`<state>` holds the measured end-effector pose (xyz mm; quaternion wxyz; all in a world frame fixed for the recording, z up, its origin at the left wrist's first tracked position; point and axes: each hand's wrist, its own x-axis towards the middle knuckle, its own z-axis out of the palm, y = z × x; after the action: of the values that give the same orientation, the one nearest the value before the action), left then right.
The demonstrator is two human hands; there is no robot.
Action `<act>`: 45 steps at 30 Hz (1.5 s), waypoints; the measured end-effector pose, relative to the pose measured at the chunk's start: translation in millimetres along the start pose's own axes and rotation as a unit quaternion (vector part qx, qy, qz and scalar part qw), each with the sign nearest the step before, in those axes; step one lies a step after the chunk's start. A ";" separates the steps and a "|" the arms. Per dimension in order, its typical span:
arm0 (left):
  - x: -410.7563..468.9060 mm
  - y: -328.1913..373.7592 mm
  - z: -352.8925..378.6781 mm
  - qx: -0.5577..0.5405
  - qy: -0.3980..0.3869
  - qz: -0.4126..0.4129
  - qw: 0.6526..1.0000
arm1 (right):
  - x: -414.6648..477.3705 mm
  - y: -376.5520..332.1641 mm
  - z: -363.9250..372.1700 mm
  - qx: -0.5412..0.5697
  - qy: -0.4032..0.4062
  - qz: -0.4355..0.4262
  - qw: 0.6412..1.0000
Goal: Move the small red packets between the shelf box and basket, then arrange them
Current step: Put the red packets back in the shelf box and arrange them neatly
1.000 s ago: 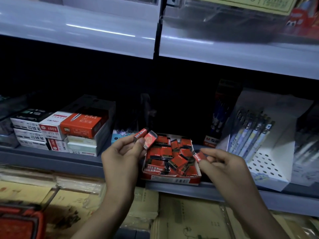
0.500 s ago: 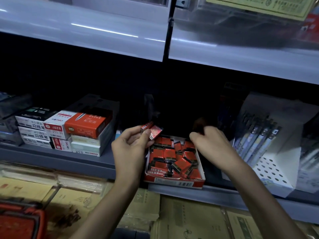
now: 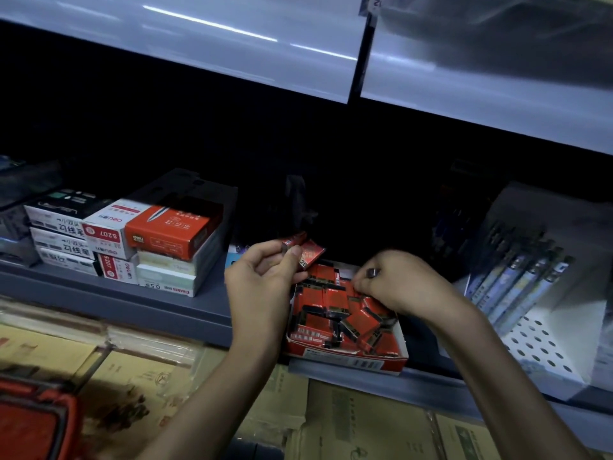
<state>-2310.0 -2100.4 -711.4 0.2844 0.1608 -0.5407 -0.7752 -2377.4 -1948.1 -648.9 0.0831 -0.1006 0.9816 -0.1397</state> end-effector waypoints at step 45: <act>-0.9 -3.5 -1.5 -0.009 0.006 0.011 1.000 | 10.7 -6.0 -19.2 0.062 0.011 0.127 0.990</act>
<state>-2309.4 -2100.1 -715.3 0.2977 0.1565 -0.5342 -0.7756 -2390.3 -1951.2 -630.4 0.0951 0.0321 0.9766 -0.1900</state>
